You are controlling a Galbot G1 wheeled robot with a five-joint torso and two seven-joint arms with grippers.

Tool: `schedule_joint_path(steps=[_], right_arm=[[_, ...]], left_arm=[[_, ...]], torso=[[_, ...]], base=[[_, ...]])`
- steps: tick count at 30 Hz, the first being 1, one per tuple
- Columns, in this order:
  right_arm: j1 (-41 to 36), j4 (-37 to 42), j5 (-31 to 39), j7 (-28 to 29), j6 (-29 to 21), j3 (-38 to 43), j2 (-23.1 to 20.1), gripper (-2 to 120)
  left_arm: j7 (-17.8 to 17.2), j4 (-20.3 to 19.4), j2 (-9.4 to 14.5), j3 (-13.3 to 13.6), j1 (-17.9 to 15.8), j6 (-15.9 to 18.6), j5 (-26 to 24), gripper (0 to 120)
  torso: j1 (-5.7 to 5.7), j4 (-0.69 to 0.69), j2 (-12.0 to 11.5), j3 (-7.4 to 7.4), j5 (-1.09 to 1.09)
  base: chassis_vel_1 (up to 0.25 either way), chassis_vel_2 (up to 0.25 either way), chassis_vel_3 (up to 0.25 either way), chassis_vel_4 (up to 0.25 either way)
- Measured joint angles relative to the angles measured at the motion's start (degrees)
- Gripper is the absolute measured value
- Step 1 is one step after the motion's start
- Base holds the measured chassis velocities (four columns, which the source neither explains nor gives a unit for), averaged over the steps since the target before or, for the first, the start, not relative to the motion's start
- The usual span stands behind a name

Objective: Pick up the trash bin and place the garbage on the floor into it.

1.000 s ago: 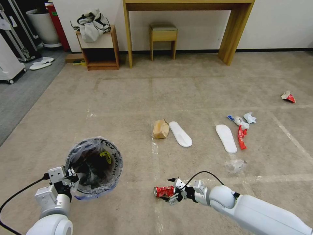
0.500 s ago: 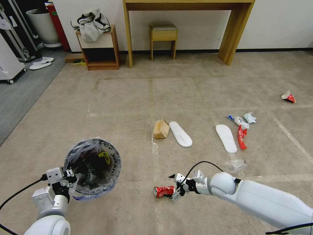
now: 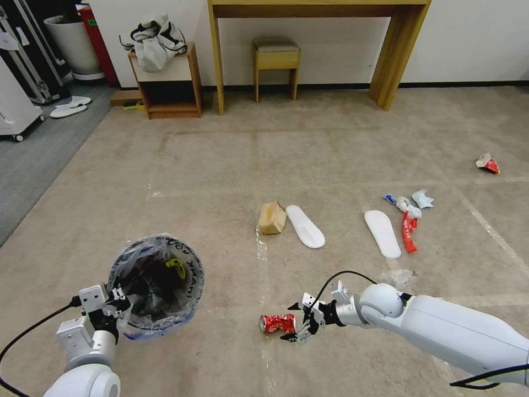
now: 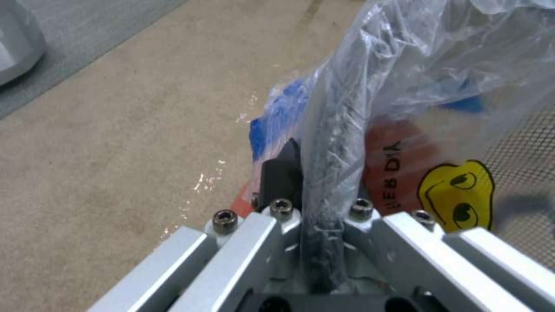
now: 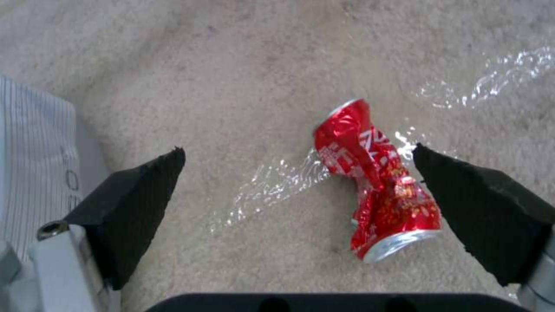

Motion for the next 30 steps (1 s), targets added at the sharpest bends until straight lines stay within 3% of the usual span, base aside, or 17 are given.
schedule_joint_path(steps=[11,30], right_arm=[[0.23,-3.52,3.43,-2.26,0.9,-1.33,1.4,100],[-2.5,-8.15,2.44,-3.49,2.89,0.54,1.14,100]], left_arm=[[0.09,1.42,0.02,0.08,-0.7,-0.03,0.53,1],[1.15,3.6,0.56,1.57,-1.74,-0.03,1.16,1]], torso=[[0.0,0.0,0.0,0.0,0.02],[0.0,0.0,0.0,0.0,0.01]], base=[[0.0,0.0,0.0,0.0],[0.0,0.0,0.0,0.0]])
